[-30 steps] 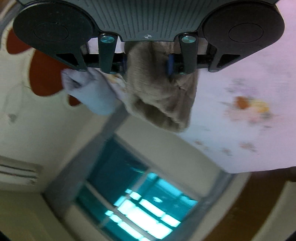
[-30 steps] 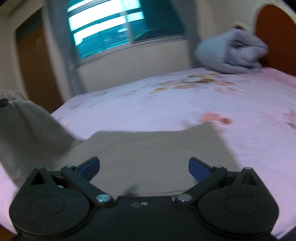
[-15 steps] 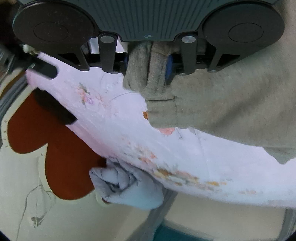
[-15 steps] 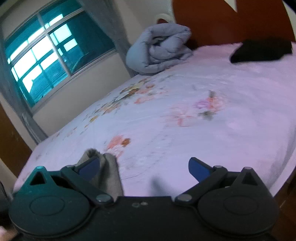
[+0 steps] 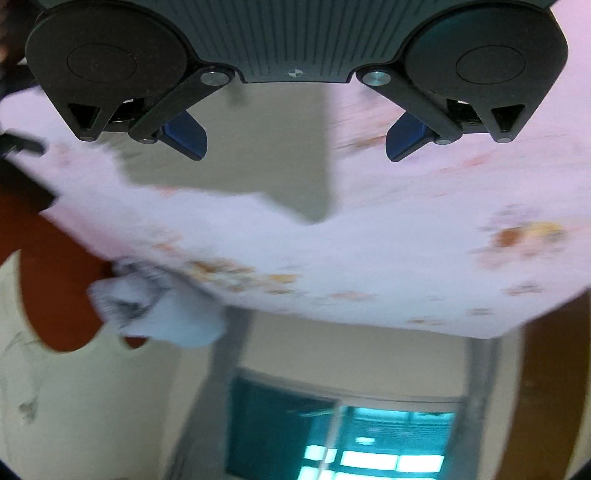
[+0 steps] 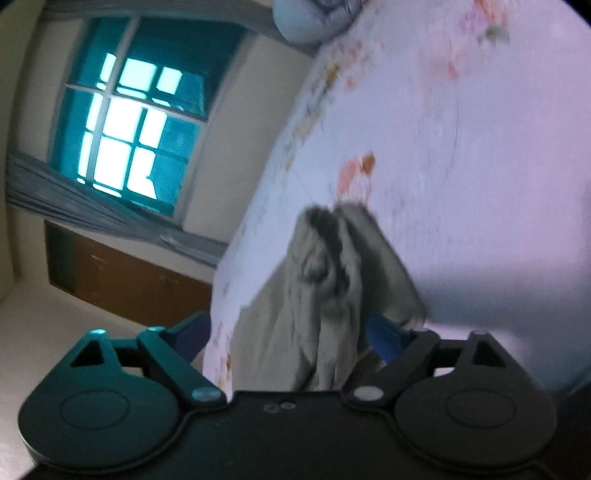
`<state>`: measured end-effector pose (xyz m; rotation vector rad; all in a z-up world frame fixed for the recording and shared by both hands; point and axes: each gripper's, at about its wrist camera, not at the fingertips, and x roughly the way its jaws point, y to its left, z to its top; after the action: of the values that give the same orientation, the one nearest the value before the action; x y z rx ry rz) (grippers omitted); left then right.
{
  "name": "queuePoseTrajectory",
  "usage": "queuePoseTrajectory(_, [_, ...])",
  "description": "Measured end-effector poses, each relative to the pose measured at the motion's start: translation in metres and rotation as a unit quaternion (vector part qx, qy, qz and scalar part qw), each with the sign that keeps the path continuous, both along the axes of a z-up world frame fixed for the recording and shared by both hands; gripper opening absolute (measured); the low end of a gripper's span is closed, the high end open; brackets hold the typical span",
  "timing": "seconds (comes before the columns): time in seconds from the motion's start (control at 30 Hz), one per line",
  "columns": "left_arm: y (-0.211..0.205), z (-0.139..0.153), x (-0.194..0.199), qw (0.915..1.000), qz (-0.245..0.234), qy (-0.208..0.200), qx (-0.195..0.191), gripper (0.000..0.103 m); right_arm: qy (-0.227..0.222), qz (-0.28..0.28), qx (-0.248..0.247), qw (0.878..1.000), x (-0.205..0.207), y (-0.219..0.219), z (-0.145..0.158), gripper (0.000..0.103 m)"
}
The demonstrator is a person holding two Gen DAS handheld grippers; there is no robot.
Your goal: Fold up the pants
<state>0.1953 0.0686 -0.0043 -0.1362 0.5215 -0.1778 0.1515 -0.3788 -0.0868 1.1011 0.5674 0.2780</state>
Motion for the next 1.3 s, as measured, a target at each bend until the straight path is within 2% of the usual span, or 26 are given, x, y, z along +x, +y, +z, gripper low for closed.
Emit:
queuePoseTrajectory(0.03, [0.009, -0.003, -0.005, 0.9999, 0.011, 0.003, 0.008, 0.102, 0.006, 0.001, -0.002, 1.0, 0.0, 0.004, 0.001, 0.073])
queuePoseTrajectory(0.17, [0.033, -0.017, -0.013, 0.9993, 0.03, 0.02, 0.011, 0.102, 0.061, -0.012, -0.011, 0.998, 0.011, 0.019, 0.007, 0.073])
queuePoseTrajectory(0.23, [0.033, -0.024, -0.013, 0.9993, 0.03, 0.02, 0.011, 0.102, 0.088, -0.024, -0.025, 0.996, 0.022, 0.028, 0.009, 0.073])
queuePoseTrajectory(0.3, [0.024, -0.026, -0.011, 0.9995, 0.024, 0.015, 0.016, 0.102, 0.118, -0.03, -0.061, 0.991, 0.033, 0.041, 0.011, 0.073])
queuePoseTrajectory(0.33, [0.018, -0.027, -0.014, 0.9996, 0.015, 0.012, 0.019, 0.102, 0.133, -0.036, -0.08, 0.987, 0.041, 0.047, 0.012, 0.069])
queuePoseTrajectory(0.43, [0.001, -0.028, -0.014, 0.9984, -0.011, 0.007, 0.054, 0.102, 0.13, -0.037, -0.148, 0.98, 0.055, 0.063, 0.02, 0.029])
queuePoseTrajectory(0.5, [-0.002, -0.031, -0.02, 0.9968, -0.028, 0.011, 0.074, 0.102, 0.1, -0.027, -0.163, 0.981, 0.055, 0.07, 0.032, 0.024])
queuePoseTrajectory(0.53, [-0.003, -0.033, -0.024, 0.9957, -0.037, 0.012, 0.084, 0.102, 0.064, -0.022, -0.148, 0.987, 0.053, 0.071, 0.042, 0.019])
queuePoseTrajectory(0.6, [-0.006, -0.037, -0.029, 0.9936, -0.05, 0.016, 0.1, 0.102, 0.001, -0.017, -0.105, 0.994, 0.048, 0.074, 0.062, 0.019])
queuePoseTrajectory(0.67, [-0.008, -0.035, -0.032, 0.993, -0.061, 0.012, 0.1, 0.102, -0.058, -0.007, -0.083, 0.995, 0.042, 0.08, 0.08, 0.019])
queuePoseTrajectory(0.73, [-0.015, -0.034, -0.03, 0.9913, -0.073, 0.008, 0.109, 0.102, -0.094, -0.005, -0.065, 0.993, 0.035, 0.08, 0.081, 0.019])
queuePoseTrajectory(0.77, [-0.02, -0.037, -0.025, 0.9895, -0.078, 0.02, 0.12, 0.102, -0.097, -0.015, -0.065, 0.993, 0.032, 0.076, 0.071, 0.019])
queuePoseTrajectory(0.8, [-0.025, -0.041, -0.02, 0.9871, -0.073, 0.038, 0.138, 0.102, -0.073, -0.028, -0.07, 0.995, 0.034, 0.071, 0.056, 0.019])
queuePoseTrajectory(0.87, [-0.034, -0.047, -0.01, 0.9817, -0.082, 0.064, 0.16, 0.102, 0.044, -0.048, -0.066, 0.996, 0.048, 0.052, 0.008, 0.019])
queuePoseTrajectory(0.9, [-0.037, -0.046, -0.01, 0.981, -0.084, 0.061, 0.164, 0.102, 0.078, -0.055, -0.06, 0.994, 0.049, 0.045, -0.009, 0.019])
queuePoseTrajectory(0.93, [-0.039, -0.046, -0.01, 0.9805, -0.086, 0.059, 0.167, 0.102, 0.088, -0.062, -0.058, 0.993, 0.047, 0.04, -0.019, 0.019])
queuePoseTrajectory(1.03, [-0.037, -0.047, -0.01, 0.9808, -0.083, 0.064, 0.164, 0.102, 0.071, -0.056, -0.057, 0.994, 0.038, 0.035, -0.025, 0.019])
queuePoseTrajectory(1.2, [-0.019, -0.044, -0.013, 0.99, -0.077, 0.051, 0.106, 0.102, 0.026, -0.043, -0.082, 0.995, 0.027, 0.036, -0.005, 0.019])
queuePoseTrajectory(1.23, [-0.014, -0.044, -0.013, 0.9917, -0.073, 0.049, 0.094, 0.102, 0.028, -0.045, -0.087, 0.995, 0.028, 0.032, -0.008, 0.019])
queuePoseTrajectory(1.3, [-0.005, -0.045, -0.01, 0.9945, -0.061, 0.05, 0.069, 0.102, 0.07, -0.064, -0.064, 0.994, 0.028, 0.019, -0.03, 0.02])
